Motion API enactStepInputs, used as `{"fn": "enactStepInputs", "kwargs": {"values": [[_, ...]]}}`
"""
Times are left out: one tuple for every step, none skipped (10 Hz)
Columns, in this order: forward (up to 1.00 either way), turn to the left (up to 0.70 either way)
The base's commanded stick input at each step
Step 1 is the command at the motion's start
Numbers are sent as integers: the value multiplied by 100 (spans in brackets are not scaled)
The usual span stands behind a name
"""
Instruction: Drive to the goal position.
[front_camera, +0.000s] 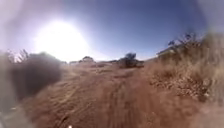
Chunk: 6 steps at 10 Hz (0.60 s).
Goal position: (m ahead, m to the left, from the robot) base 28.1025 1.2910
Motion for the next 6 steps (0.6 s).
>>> {"fn": "enactStepInputs", "kwargs": {"values": [[50,-40],[50,-50],[50,-18],[50,0],[50,0],[50,0]]}}
